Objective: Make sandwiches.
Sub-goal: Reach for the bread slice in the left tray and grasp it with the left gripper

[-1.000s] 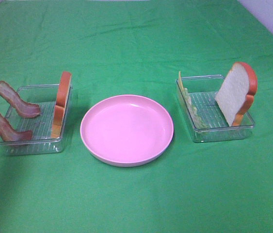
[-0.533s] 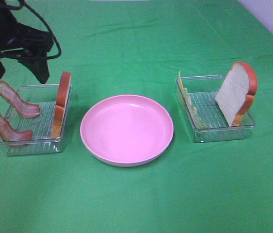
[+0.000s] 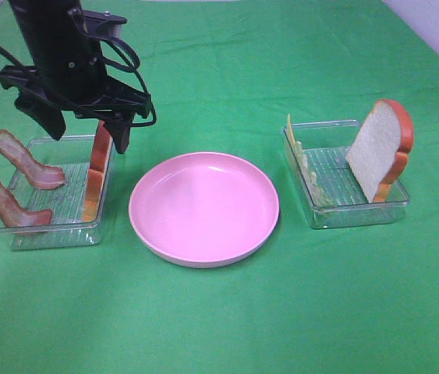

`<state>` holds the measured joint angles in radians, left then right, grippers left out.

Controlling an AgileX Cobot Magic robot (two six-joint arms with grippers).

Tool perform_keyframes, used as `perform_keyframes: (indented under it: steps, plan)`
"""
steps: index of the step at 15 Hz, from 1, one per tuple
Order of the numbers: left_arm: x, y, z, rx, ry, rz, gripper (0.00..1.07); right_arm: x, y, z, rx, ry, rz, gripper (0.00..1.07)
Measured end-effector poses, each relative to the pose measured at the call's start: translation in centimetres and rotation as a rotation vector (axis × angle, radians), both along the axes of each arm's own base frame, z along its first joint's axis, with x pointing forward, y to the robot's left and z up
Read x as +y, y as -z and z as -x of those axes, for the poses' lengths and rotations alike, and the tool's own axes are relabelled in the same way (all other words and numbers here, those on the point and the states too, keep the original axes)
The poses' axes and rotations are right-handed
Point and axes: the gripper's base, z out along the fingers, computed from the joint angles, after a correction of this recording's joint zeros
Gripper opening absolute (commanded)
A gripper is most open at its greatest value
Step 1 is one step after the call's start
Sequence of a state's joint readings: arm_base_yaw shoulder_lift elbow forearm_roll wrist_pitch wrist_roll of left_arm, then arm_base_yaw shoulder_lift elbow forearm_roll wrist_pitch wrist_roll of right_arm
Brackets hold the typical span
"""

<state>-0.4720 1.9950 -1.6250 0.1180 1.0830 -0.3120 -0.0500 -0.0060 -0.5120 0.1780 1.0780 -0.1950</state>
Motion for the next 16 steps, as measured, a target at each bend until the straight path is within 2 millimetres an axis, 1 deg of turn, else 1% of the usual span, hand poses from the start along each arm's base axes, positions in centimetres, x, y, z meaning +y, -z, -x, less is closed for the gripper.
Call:
perform_keyframes:
  steps: [4, 5, 7, 9, 12, 14, 15, 16]
  plan:
    - [-1.1, 1.2, -2.0, -0.052, 0.006, 0.027, 0.8, 0.0, 0.0, 0.0, 0.0, 0.0, 0.0, 0.8]
    - [-1.2, 2.0, -2.2, -0.04, 0.007, 0.02, 0.79, 0.0, 0.0, 0.0, 0.0, 0.0, 0.0, 0.8]
    - [-1.2, 2.6, -2.3, -0.024, 0.006, 0.011, 0.79, 0.0, 0.0, 0.0, 0.0, 0.0, 0.0, 0.8]
    - [-1.1, 3.0, -2.2, 0.004, 0.005, -0.012, 0.75, 0.0, 0.0, 0.0, 0.0, 0.0, 0.0, 0.8]
    - [-0.8, 3.6, -2.1, 0.031, 0.01, -0.053, 0.68, 0.0, 0.0, 0.0, 0.0, 0.0, 0.0, 0.8]
    - [-0.8, 3.7, -2.1, 0.033, 0.01, -0.056, 0.58, 0.0, 0.0, 0.0, 0.0, 0.0, 0.0, 0.8]
    - [-0.8, 3.7, -2.1, 0.031, 0.011, -0.059, 0.55, 0.0, 0.0, 0.0, 0.0, 0.0, 0.0, 0.8]
    - [-0.8, 3.7, -2.1, 0.031, 0.011, -0.059, 0.5, 0.0, 0.0, 0.0, 0.0, 0.0, 0.0, 0.8]
